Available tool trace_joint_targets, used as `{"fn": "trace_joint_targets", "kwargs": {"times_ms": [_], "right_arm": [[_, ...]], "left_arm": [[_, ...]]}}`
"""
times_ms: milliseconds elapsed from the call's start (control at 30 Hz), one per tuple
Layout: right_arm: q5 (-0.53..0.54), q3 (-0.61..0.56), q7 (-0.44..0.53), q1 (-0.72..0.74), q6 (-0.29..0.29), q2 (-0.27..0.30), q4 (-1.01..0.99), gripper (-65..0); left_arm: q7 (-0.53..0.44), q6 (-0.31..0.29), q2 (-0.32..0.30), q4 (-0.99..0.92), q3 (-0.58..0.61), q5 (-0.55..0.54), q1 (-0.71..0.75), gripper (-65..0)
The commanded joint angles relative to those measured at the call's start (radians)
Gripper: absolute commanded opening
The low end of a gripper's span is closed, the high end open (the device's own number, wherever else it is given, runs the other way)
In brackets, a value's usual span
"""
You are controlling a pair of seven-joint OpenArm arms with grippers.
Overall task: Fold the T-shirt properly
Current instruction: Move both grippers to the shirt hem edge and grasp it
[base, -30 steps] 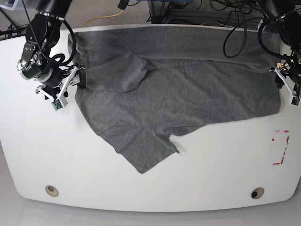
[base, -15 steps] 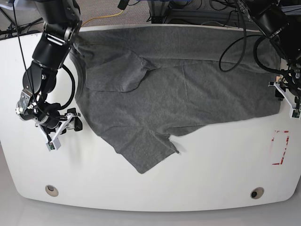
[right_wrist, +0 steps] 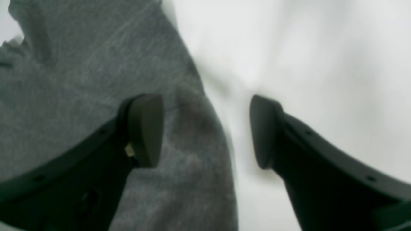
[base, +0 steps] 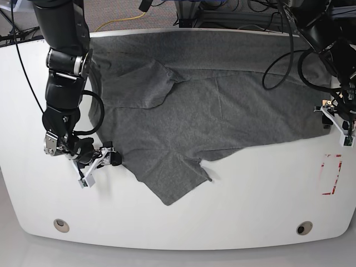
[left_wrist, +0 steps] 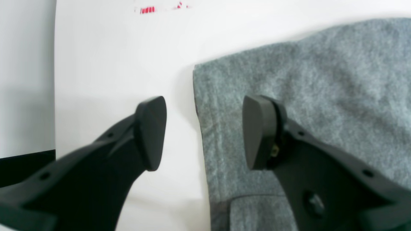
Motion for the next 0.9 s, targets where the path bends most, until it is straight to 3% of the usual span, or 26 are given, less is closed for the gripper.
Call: {"fn": "trace_joint_targets", "kwargs": {"times_ms": [0, 200, 567, 700, 767, 867], "right_arm": [[0.015, -0.03, 0.086, 0.053, 0.004, 0.015, -0.049, -25.7], [0.015, -0.091, 0.169, 0.065, 0.004, 0.011, -0.127, -25.7], [0.017, -0.131, 0.17, 0.059, 0.004, -0.039, -0.124, -26.5], [0.017, -0.131, 0.17, 0.059, 0.004, -0.051, -0.124, -41.4], [0.015, -0.131, 0.173, 0.059, 0.004, -0.052, -0.124, -51.8], [0.015, -0.132, 0.172, 0.059, 0.004, -0.052, -0.124, -61.5]], "left_arm": [[-0.027, 0.002, -0.016, 0.013, 0.0, -0.01, -0.016, -31.1], [-0.027, 0.002, -0.018, 0.012, -0.008, -0.01, -0.011, -31.1], [-0.025, 0.002, -0.024, -0.036, 0.0, -0.008, -0.022, -30.1], [-0.024, 0.002, -0.044, -0.1, 0.0, -0.008, -0.065, -24.0], [-0.024, 0.002, -0.047, -0.153, 0.0, -0.01, -0.085, -21.0], [-0.027, 0.002, -0.069, -0.22, 0.0, -0.015, -0.125, -18.7]]}}
